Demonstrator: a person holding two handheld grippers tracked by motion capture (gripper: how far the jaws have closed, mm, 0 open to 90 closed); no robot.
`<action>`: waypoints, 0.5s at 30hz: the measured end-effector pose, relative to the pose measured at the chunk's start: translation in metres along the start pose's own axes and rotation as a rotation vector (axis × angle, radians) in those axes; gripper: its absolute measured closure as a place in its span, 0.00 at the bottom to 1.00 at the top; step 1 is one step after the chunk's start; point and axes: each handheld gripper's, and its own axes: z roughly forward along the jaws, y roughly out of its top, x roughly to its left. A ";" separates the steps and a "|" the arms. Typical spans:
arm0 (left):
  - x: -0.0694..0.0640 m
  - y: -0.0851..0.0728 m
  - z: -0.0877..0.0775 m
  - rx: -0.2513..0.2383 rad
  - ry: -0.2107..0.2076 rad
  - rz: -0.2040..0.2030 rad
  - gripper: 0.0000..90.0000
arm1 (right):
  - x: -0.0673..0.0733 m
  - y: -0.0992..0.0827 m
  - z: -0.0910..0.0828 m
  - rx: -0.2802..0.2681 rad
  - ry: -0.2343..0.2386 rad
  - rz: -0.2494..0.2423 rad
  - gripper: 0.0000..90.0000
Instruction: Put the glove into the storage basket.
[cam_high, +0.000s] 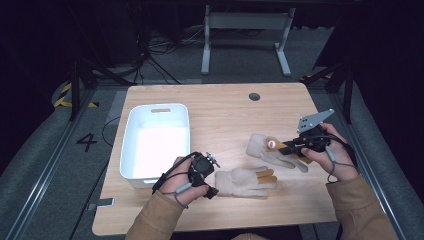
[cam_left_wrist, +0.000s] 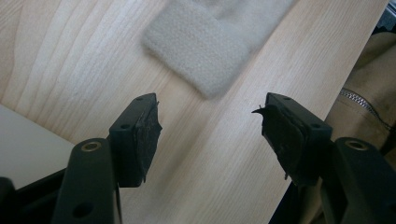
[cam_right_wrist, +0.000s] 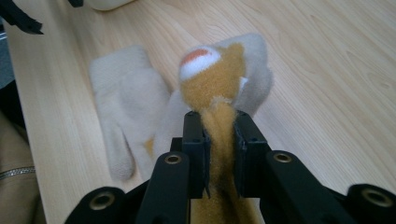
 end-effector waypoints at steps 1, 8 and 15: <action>0.000 -0.001 0.000 0.001 0.003 -0.004 0.42 | 0.001 0.001 0.001 -0.002 0.009 -0.005 0.87; 0.000 -0.004 -0.003 -0.007 0.013 -0.019 0.40 | 0.009 0.010 0.010 -0.008 0.079 -0.046 0.87; 0.001 -0.004 -0.003 -0.008 0.010 -0.011 0.40 | 0.017 0.015 0.028 -0.009 0.148 -0.094 0.87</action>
